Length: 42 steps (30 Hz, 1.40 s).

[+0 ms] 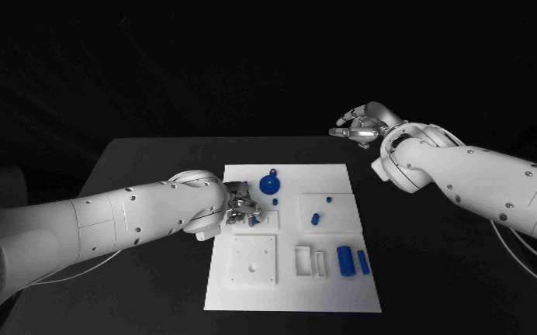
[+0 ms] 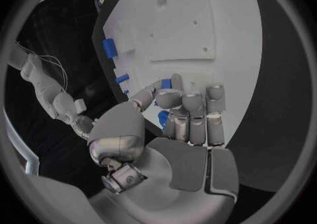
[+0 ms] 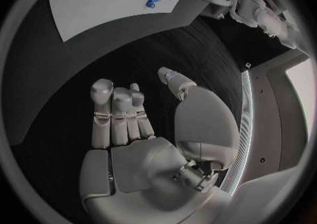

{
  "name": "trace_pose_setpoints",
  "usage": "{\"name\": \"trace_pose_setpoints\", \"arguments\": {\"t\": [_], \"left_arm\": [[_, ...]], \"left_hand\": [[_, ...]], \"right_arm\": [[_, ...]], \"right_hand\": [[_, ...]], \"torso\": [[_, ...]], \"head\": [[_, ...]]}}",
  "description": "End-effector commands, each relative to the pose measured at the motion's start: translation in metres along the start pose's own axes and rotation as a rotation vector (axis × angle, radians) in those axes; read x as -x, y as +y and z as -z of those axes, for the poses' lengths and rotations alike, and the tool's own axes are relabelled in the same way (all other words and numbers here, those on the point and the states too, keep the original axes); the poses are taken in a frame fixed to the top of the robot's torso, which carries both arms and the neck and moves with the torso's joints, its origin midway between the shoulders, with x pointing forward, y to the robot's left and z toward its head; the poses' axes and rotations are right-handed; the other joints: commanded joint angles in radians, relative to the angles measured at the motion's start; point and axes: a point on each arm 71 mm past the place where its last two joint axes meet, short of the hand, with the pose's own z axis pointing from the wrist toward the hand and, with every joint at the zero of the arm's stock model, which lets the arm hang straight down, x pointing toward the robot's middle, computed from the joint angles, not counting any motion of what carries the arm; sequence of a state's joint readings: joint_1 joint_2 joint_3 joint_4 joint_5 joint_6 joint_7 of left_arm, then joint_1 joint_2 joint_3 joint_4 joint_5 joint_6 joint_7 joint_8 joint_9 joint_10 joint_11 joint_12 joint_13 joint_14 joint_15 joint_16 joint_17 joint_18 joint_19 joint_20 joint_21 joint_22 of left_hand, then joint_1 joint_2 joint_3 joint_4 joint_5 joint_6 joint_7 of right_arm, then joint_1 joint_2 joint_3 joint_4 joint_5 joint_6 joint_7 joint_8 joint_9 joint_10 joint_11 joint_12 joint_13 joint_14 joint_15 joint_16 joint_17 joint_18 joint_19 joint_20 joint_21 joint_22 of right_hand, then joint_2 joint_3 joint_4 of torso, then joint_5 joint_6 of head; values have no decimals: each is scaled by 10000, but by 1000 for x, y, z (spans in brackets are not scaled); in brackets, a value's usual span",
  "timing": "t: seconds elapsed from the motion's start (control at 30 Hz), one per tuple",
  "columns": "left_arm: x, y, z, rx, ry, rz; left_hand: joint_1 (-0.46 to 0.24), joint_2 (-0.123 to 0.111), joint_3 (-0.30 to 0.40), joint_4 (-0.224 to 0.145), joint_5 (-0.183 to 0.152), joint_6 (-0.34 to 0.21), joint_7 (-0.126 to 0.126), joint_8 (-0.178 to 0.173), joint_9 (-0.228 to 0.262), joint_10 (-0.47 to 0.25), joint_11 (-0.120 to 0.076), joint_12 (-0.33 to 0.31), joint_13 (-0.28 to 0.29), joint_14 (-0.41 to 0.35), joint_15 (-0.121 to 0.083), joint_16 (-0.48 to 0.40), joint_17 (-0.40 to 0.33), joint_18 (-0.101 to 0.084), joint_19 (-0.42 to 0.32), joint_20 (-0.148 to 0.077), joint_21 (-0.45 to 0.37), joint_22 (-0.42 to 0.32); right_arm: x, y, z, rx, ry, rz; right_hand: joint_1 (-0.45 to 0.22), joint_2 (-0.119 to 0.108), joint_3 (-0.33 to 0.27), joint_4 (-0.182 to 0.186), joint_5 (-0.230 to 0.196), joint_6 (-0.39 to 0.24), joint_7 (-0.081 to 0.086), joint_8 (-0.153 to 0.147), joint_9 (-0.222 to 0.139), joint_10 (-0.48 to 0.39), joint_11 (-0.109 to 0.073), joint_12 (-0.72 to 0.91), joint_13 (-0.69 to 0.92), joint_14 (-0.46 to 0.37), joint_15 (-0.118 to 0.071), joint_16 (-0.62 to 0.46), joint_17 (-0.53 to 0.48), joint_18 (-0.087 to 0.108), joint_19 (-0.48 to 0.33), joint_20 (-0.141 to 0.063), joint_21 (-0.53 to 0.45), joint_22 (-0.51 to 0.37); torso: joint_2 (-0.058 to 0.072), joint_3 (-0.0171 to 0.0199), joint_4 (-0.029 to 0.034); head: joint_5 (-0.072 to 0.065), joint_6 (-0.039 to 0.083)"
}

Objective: Assemble the parts on the task board

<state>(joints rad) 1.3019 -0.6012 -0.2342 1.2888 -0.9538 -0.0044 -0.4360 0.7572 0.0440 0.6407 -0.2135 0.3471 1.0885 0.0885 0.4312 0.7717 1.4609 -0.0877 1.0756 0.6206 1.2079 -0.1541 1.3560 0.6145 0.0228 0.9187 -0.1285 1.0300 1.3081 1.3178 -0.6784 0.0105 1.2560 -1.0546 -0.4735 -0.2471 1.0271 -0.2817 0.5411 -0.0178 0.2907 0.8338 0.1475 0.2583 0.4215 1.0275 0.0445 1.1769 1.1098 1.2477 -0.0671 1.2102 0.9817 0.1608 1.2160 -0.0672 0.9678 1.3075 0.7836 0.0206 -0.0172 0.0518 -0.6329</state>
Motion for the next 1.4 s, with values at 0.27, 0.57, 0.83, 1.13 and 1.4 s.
{"name": "trace_pose_setpoints", "arguments": {"t": [0.27,0.57,0.83,1.13,1.4], "left_arm": [[-8,-5,-1,-178,406,-74],[-8,-5,-2,-199,374,-59],[-6,-4,-2,-174,297,-22],[-5,-3,-2,-155,233,11],[-5,-2,-2,-141,194,35]], "left_hand": [[-178,-340,-47,248,-441,1812,-1239,48,-40,-579,-561,55,-57,204,-366,65,-38,99,88,-1392,-45,127],[-212,-463,-70,336,-538,1804,-1240,62,-51,-582,-561,71,-78,200,-376,74,-47,104,93,-1396,-49,131],[-280,-624,-96,601,-1177,1786,-1251,103,-80,-595,-564,108,-136,191,-400,96,-72,122,93,-1407,-68,137],[-333,-750,-117,791,-1623,1770,-1250,136,-104,-606,-572,144,-180,181,-417,115,-92,131,91,-1412,-77,146],[-324,-907,-125,910,-2077,1747,-1253,164,-129,-620,-574,173,-225,170,-432,129,-112,144,88,-1419,-85,151]], "right_arm": [[-1,1,0,82,132,58],[-2,1,0,86,137,60],[-2,1,0,98,133,65],[-2,0,0,89,134,69],[-2,0,0,92,136,70]], "right_hand": [[101,25,-13,32,95,-58,117,53,13,-46,7,58,-19,-80,18,-17,-16,1010,70,-5,-45,133],[103,26,-15,32,109,-59,117,53,13,-48,8,61,-23,-80,18,-16,-17,1010,70,-4,-46,134],[99,26,-19,35,117,-60,118,53,13,-49,8,64,-26,-81,19,-16,-17,1010,69,-3,-47,134],[96,25,-25,39,126,-61,119,53,12,-50,9,68,-31,-82,19,-17,-17,1010,69,-1,-48,135],[90,25,-31,43,133,-62,120,53,12,-51,10,71,-35,-82,20,-17,-18,1010,69,1,-48,137]], "torso": [[3,-4,4],[-1,-6,1],[-4,-4,1],[1,-10,-5],[-2,-9,3]], "head": [[-3,0],[-1,0],[-2,20],[-17,47],[-25,39]]}}
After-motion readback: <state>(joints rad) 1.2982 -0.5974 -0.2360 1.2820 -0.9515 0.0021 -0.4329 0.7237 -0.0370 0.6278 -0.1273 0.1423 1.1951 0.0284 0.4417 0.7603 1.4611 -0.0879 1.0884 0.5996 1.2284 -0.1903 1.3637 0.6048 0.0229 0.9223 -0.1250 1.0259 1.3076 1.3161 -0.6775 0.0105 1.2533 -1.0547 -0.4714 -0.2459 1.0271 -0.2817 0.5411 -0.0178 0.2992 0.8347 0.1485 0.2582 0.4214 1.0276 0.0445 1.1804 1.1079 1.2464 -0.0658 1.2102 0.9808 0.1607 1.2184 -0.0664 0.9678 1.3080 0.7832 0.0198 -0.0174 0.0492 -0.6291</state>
